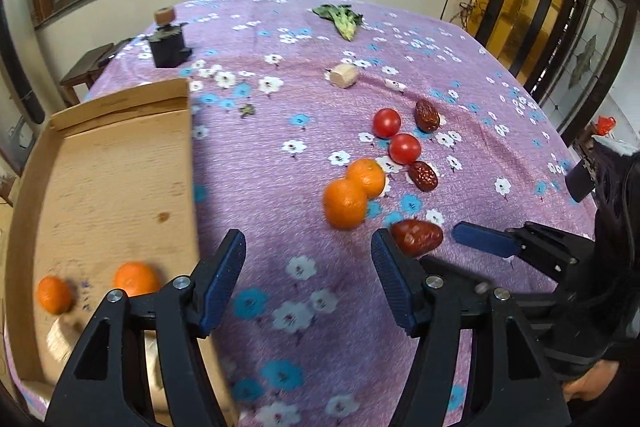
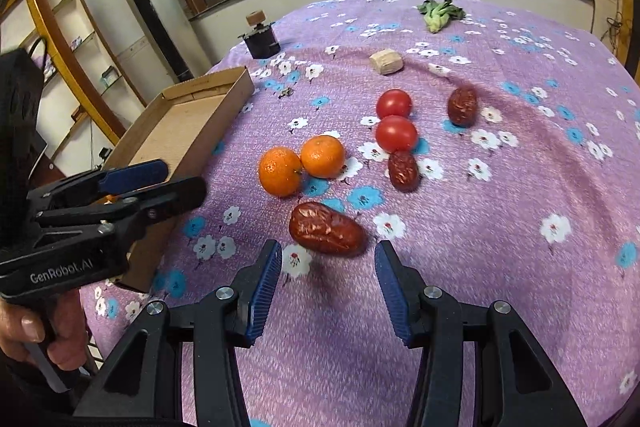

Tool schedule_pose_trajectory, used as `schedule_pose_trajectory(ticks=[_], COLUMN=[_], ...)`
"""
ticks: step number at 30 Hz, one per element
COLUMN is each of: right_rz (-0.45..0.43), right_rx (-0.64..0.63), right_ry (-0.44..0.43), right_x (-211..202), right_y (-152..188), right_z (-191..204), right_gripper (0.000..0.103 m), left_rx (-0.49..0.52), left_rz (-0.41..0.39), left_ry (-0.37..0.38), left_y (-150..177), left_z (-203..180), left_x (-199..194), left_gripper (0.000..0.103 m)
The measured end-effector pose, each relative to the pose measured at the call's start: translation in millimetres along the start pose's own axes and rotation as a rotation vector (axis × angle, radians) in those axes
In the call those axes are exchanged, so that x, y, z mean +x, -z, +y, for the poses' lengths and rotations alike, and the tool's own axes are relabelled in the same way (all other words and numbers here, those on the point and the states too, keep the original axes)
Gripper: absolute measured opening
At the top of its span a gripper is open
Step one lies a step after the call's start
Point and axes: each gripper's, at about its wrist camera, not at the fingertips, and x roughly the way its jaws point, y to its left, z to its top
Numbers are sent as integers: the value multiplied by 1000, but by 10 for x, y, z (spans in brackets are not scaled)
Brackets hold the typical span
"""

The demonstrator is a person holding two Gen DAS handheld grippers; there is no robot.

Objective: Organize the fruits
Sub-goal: 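Grasp a red date with the right gripper while the left gripper grasps a tangerine, then carry the red date and the tangerine over the cardboard tray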

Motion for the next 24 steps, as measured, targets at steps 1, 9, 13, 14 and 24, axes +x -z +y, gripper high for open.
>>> schedule_pose_trajectory(ticks=[1, 9, 13, 14, 24], right_rz=[5, 30, 15, 8, -51], right_rx=[-7, -39, 0, 17, 88], right_ry=[5, 13, 4, 4, 40], right_x=[32, 266, 158, 106, -242], right_y=[-13, -85, -32, -10, -19], right_z=[4, 0, -114, -164, -381], right_gripper=[56, 49, 49, 49, 49], left_rx=[-1, -12, -15, -10, 22], left_rz=[4, 56, 87, 95, 70], left_ry=[7, 57, 89, 80, 51], left_y=[-26, -178, -193, -187, -152], left_z=[-5, -65, -113, -132, -164], left_x=[34, 337, 498, 558, 614], left_gripper=[64, 64, 64, 64, 29])
